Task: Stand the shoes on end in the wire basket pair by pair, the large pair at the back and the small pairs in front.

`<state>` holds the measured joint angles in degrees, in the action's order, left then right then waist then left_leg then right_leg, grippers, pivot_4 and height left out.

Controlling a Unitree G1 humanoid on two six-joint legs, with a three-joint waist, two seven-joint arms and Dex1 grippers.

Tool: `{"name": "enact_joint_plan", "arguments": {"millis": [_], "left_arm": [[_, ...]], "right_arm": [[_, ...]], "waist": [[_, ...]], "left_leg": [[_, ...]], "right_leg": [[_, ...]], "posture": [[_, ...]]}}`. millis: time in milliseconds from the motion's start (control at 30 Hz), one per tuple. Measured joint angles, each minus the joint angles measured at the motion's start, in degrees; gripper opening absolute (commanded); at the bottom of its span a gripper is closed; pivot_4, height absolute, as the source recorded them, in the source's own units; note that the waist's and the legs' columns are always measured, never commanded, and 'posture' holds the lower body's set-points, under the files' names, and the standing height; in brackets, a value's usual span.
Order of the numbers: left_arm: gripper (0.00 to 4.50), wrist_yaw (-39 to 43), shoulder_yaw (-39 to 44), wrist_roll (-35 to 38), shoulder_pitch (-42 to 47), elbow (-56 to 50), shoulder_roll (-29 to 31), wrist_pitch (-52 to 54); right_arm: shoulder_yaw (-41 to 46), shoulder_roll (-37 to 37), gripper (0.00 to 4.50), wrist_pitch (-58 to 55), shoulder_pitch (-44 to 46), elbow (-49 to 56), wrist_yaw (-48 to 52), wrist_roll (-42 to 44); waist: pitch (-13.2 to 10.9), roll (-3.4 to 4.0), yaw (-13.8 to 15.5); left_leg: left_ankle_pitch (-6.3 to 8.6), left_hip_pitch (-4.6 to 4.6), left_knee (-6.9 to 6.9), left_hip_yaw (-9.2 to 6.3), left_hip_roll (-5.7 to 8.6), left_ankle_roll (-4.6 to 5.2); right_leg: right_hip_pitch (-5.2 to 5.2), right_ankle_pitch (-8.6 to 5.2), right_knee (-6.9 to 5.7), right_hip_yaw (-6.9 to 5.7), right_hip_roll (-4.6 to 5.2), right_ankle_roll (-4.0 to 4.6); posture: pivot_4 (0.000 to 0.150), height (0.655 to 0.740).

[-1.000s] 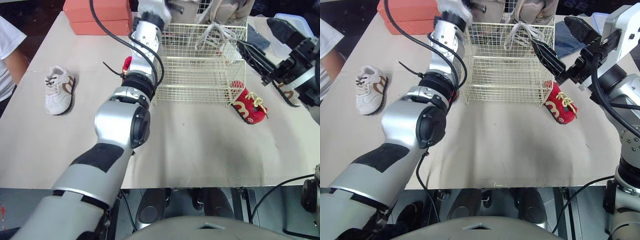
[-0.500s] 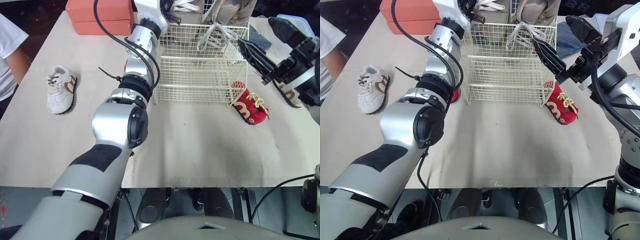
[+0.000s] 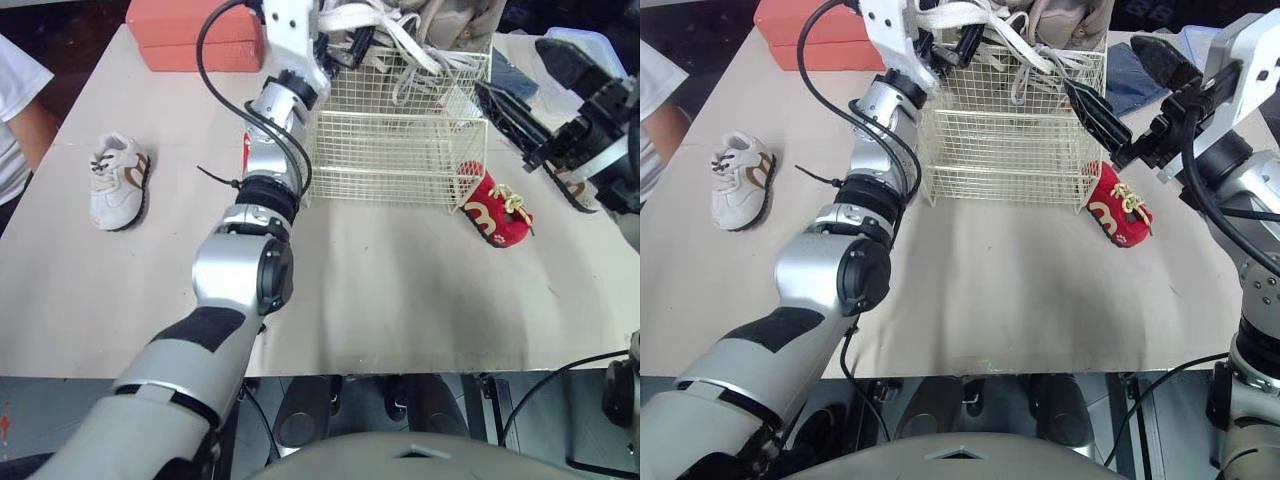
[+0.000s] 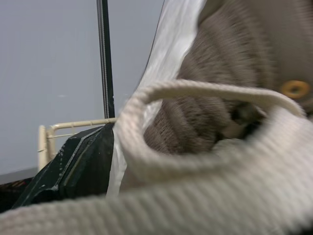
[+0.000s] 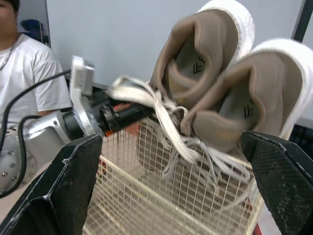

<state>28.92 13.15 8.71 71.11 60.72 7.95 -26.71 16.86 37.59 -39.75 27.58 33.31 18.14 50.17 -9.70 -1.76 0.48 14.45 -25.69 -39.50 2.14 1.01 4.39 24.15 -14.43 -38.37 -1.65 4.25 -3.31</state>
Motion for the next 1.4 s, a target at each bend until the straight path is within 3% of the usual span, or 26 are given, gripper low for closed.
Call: {"name": "enact_joint_plan", "arguments": {"millis": [133, 267, 433, 633, 733, 867, 1200, 1400], "left_arm": [[4.45, 0.9, -0.4, 2.7, -8.7, -15.9, 1.8, 8.7], [4.45, 1.3, -2.1, 5.8, -20.5, -35.6, 5.6, 25.0], [4.45, 4.6, -5.1, 10.9, -26.3, -50.0, 9.6, 42.1], [4.45, 20.8, -6.6, 25.5, -30.0, -67.0, 24.5, 62.0], [4.45, 31.1, -7.1, 34.3, -30.0, -72.2, 33.2, 71.4], [4.45, 39.2, -9.7, 38.1, -29.2, -75.3, 40.4, 77.0], [4.45, 41.8, -16.3, 36.4, -23.3, -78.8, 44.1, 79.9], [4.5, 37.1, -18.4, 30.7, -21.7, -78.8, 43.5, 78.5]], "right_arm": [[1.0, 0.3, 4.5, 0.0, -2.0, 1.0, 0.0, 0.7], [2.7, 0.9, 4.5, 0.0, -4.0, 1.3, 0.4, 0.9], [4.4, 1.9, 4.5, 0.0, -7.0, 1.2, 1.6, 1.1], [10.7, 5.4, 4.5, -0.8, -24.8, -0.7, 7.9, 0.5], [10.6, 5.4, 4.5, -0.6, -31.4, -2.2, 11.6, -1.0], [8.4, 5.2, 4.5, 1.5, -33.5, -5.8, 14.1, -5.0], [-0.1, 3.6, 4.5, 5.1, -29.8, -18.5, 15.8, -15.4], [-0.2, 2.6, 1.62, 6.3, -28.4, -19.4, 16.8, -16.6]], "waist": [[0.0, 0.05, -0.5], [0.1, 0.11, -1.1], [0.1, 0.11, -0.5], [0.1, 0.15, 0.2], [0.0, 0.25, 0.1], [0.0, 0.42, 0.0], [0.0, 0.52, 0.2], [0.0, 0.55, 0.2]], "left_leg": [[0.0, 0.02, 0.02, 0.0, -0.05, -0.01], [-0.03, 0.07, -0.02, -0.02, -0.08, -0.05], [-0.03, 0.07, -0.06, -0.11, -0.07, -0.05], [-0.03, 0.16, -0.01, -0.24, -0.08, -0.06], [-0.02, 0.69, 0.16, -0.14, -0.09, -0.05], [0.0, 1.07, 0.29, -0.1, -0.14, -0.04], [0.0, 1.02, 0.27, -0.07, -0.12, -0.03], [0.0, 0.99, 0.26, -0.07, -0.12, -0.03]], "right_leg": [[0.0, 0.0, -0.19, 0.04, -0.01, 0.0], [-0.01, 0.0, -0.19, 0.1, -0.02, 0.01], [-0.11, 0.0, -0.14, 0.06, -0.03, 0.01], [-0.33, -0.01, 0.17, 0.05, -0.08, 0.02], [-0.78, -0.01, 0.29, 0.09, -0.11, 0.02], [-1.06, -0.03, 0.37, 0.16, -0.21, 0.03], [-1.04, -0.04, 0.37, 0.21, -0.2, 0.03], [-1.03, -0.03, 0.38, 0.27, -0.2, 0.03]], "posture": [[0.15, 0.74], [0.15, 0.74], [0.15, 0.74], [0.15, 0.74], [0.15, 0.74], [0.15, 0.74], [0.15, 0.74], [0.15, 0.74]]}}
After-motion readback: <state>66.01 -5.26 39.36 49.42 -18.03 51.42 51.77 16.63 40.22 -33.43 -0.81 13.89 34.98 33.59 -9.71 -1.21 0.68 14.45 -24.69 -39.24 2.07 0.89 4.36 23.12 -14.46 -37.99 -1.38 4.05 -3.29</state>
